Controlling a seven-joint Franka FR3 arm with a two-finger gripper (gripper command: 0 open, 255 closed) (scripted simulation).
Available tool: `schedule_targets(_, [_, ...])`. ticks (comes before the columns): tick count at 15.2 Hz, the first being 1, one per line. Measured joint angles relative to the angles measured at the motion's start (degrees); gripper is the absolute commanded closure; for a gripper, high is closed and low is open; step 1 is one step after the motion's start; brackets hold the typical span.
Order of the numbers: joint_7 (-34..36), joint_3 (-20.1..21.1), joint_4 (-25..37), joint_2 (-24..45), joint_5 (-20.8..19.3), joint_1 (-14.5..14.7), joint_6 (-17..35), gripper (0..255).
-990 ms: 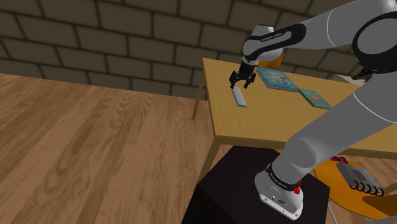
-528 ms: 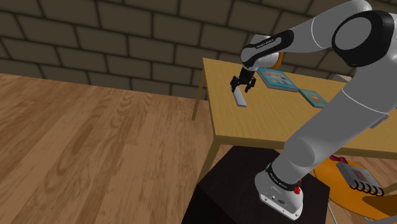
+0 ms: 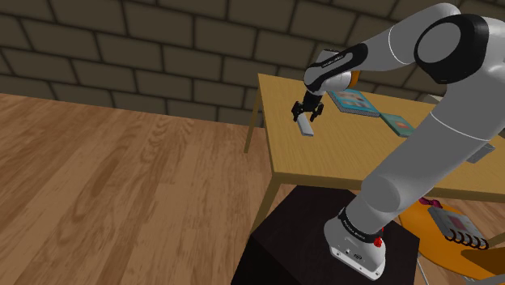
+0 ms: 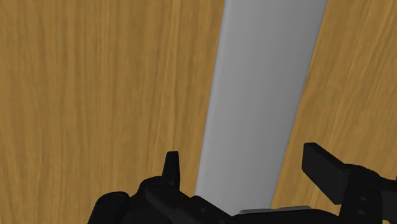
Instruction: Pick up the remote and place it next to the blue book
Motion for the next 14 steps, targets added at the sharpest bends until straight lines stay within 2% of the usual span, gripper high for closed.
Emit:
schedule_targets(2, [0.0, 0.0, 0.0, 0.0, 0.0, 0.0, 0.0, 0])
schedule_targets(3, [0.0, 0.0, 0.0, 0.0, 0.0, 0.0, 0.0, 255])
schedule_targets(14, [0.1, 0.0, 0.1, -0.3, -0.1, 0.0, -0.4, 255])
